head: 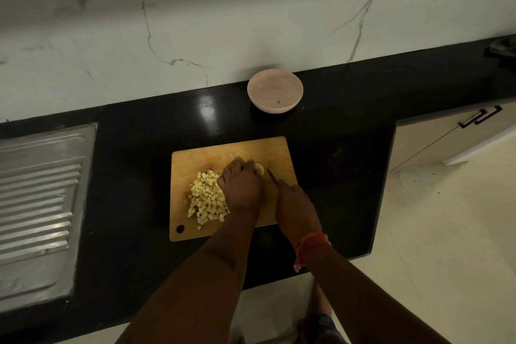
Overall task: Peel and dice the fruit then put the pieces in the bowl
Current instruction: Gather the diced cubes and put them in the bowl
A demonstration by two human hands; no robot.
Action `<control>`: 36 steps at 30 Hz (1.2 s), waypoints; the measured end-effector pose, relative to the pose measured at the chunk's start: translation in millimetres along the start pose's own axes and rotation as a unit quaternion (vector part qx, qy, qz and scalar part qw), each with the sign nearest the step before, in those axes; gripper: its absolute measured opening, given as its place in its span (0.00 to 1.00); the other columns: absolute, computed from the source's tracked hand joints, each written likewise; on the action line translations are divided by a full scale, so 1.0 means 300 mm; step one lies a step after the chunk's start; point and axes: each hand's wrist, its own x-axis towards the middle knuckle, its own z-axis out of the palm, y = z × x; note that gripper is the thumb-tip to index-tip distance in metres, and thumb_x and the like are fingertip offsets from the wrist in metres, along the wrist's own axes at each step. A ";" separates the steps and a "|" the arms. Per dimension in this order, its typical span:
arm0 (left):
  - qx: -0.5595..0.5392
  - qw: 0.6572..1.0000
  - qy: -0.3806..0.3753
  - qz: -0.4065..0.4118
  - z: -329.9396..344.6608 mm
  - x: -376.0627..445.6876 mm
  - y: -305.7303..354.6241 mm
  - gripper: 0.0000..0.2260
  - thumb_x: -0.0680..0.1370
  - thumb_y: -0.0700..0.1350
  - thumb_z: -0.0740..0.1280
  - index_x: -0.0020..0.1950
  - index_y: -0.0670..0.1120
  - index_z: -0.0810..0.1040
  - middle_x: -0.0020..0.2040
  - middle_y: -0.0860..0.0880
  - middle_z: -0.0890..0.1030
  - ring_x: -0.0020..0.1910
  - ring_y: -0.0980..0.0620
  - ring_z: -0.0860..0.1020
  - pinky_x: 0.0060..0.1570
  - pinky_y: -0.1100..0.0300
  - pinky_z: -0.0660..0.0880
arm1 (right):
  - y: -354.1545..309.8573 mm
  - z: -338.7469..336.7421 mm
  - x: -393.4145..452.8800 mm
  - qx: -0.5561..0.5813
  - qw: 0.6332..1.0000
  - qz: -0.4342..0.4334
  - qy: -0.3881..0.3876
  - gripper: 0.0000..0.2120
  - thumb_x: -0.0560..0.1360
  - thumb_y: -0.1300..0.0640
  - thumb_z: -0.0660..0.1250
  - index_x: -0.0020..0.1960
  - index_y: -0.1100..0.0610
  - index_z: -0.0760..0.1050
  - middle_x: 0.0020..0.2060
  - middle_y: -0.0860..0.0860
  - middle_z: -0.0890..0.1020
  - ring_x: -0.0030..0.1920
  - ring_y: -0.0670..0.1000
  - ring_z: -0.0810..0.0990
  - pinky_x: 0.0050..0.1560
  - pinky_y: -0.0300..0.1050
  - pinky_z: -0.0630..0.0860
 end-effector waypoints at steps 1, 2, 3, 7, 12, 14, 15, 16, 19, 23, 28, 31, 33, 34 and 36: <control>-0.016 1.000 0.009 -0.011 0.000 -0.004 0.010 0.18 0.82 0.54 0.61 0.69 0.50 0.75 0.67 0.45 0.73 0.65 0.42 0.71 0.60 0.46 0.65 | 0.000 -0.009 0.006 0.009 1.000 0.003 0.005 0.26 0.84 0.61 0.58 0.79 0.49 0.59 0.65 0.54 0.73 0.58 0.54 0.77 0.60 0.48 0.76; -0.025 0.999 0.019 -0.023 0.004 -0.009 0.020 0.19 0.82 0.56 0.62 0.70 0.49 0.74 0.67 0.44 0.74 0.65 0.41 0.71 0.60 0.46 0.65 | 0.003 -0.014 0.017 0.028 0.999 0.014 0.008 0.23 0.84 0.60 0.57 0.79 0.50 0.61 0.65 0.54 0.73 0.59 0.54 0.77 0.61 0.48 0.76; -0.020 0.999 0.027 -0.034 0.008 -0.010 0.030 0.21 0.82 0.58 0.61 0.69 0.48 0.74 0.66 0.44 0.74 0.64 0.41 0.72 0.60 0.46 0.66 | 0.011 -0.012 0.034 0.056 0.998 0.034 0.010 0.21 0.85 0.58 0.55 0.77 0.50 0.64 0.64 0.55 0.74 0.59 0.54 0.76 0.61 0.49 0.76; 0.024 0.997 0.010 -0.070 0.020 0.001 0.049 0.26 0.81 0.62 0.61 0.67 0.43 0.74 0.64 0.42 0.76 0.63 0.41 0.73 0.59 0.46 0.67 | 0.032 0.006 0.081 0.149 0.986 0.075 0.009 0.17 0.85 0.55 0.55 0.72 0.49 0.71 0.57 0.53 0.77 0.51 0.48 0.77 0.52 0.43 0.77; -0.021 0.999 0.007 -0.023 0.033 0.015 0.043 0.16 0.81 0.51 0.62 0.66 0.47 0.76 0.65 0.44 0.75 0.64 0.42 0.72 0.60 0.46 0.65 | 0.032 -0.006 0.090 0.184 0.979 0.088 -0.001 0.19 0.85 0.55 0.57 0.74 0.51 0.70 0.58 0.52 0.76 0.54 0.49 0.77 0.55 0.45 0.78; -0.039 0.999 0.001 0.005 0.031 0.023 0.027 0.14 0.80 0.48 0.63 0.65 0.49 0.77 0.64 0.46 0.75 0.64 0.43 0.71 0.60 0.46 0.65 | 0.033 -0.006 0.094 0.181 0.979 0.096 -0.010 0.20 0.84 0.55 0.57 0.76 0.49 0.68 0.62 0.52 0.75 0.57 0.51 0.77 0.60 0.51 0.79; -0.041 0.999 -0.002 0.027 0.029 0.027 0.018 0.14 0.80 0.47 0.64 0.65 0.50 0.77 0.63 0.47 0.75 0.63 0.44 0.71 0.61 0.47 0.64 | 0.036 -0.005 0.096 0.182 0.978 0.098 -0.014 0.21 0.84 0.55 0.58 0.76 0.48 0.67 0.62 0.52 0.75 0.58 0.51 0.77 0.60 0.53 0.79; -0.041 0.998 -0.006 0.049 0.025 0.033 0.006 0.14 0.80 0.46 0.64 0.65 0.50 0.78 0.63 0.47 0.75 0.63 0.44 0.71 0.61 0.47 0.64 | 0.039 -0.005 0.098 0.183 0.978 0.097 -0.015 0.21 0.84 0.55 0.58 0.76 0.48 0.67 0.63 0.52 0.75 0.59 0.51 0.77 0.61 0.54 0.78; -0.024 0.994 -0.019 0.103 0.010 0.052 -0.030 0.15 0.79 0.44 0.65 0.66 0.53 0.79 0.63 0.50 0.75 0.64 0.45 0.70 0.63 0.48 0.63 | 0.038 -0.010 0.102 0.193 0.976 0.096 -0.022 0.22 0.83 0.57 0.58 0.76 0.49 0.67 0.64 0.52 0.74 0.62 0.52 0.75 0.65 0.53 0.76; -0.057 0.994 -0.003 0.089 -0.002 0.047 -0.051 0.19 0.79 0.45 0.65 0.70 0.53 0.75 0.67 0.49 0.75 0.67 0.45 0.71 0.65 0.47 0.63 | 0.020 0.005 0.112 0.196 0.977 0.075 -0.027 0.24 0.83 0.59 0.58 0.78 0.49 0.64 0.65 0.53 0.75 0.61 0.50 0.74 0.60 0.43 0.72; -0.005 0.999 0.012 0.040 -0.002 0.034 -0.029 0.16 0.82 0.55 0.60 0.66 0.50 0.76 0.63 0.46 0.75 0.63 0.44 0.71 0.62 0.46 0.65 | -0.034 -0.006 0.126 0.065 0.996 0.034 -0.040 0.23 0.83 0.59 0.57 0.78 0.54 0.63 0.66 0.59 0.75 0.63 0.59 0.75 0.60 0.48 0.72; -0.008 0.997 -0.008 0.073 0.007 0.042 -0.032 0.15 0.82 0.53 0.60 0.67 0.51 0.77 0.64 0.47 0.74 0.64 0.44 0.71 0.63 0.46 0.64 | -0.051 -0.001 0.121 0.050 0.998 0.005 -0.039 0.19 0.84 0.57 0.56 0.73 0.57 0.68 0.63 0.59 0.77 0.61 0.61 0.77 0.60 0.53 0.73; -0.017 0.997 -0.018 0.076 0.012 0.050 -0.036 0.16 0.82 0.52 0.62 0.68 0.52 0.76 0.65 0.47 0.73 0.65 0.44 0.70 0.64 0.46 0.63 | -0.034 0.006 0.119 0.078 0.995 0.032 -0.049 0.21 0.85 0.57 0.55 0.78 0.55 0.63 0.66 0.57 0.74 0.61 0.58 0.76 0.61 0.49 0.73; -0.020 0.997 -0.019 0.076 0.011 0.053 -0.037 0.16 0.82 0.51 0.63 0.68 0.52 0.76 0.66 0.48 0.73 0.66 0.44 0.70 0.65 0.46 0.63 | -0.022 0.007 0.119 0.090 0.994 0.050 -0.048 0.23 0.85 0.57 0.55 0.80 0.52 0.59 0.66 0.56 0.73 0.60 0.56 0.75 0.60 0.48 0.73; -0.024 0.997 -0.017 0.078 0.010 0.053 -0.041 0.15 0.81 0.49 0.64 0.68 0.52 0.78 0.64 0.48 0.74 0.65 0.44 0.70 0.64 0.47 0.62 | -0.001 0.014 0.119 0.085 0.994 0.058 -0.038 0.26 0.85 0.54 0.55 0.80 0.43 0.56 0.60 0.55 0.75 0.55 0.53 0.76 0.58 0.48 0.75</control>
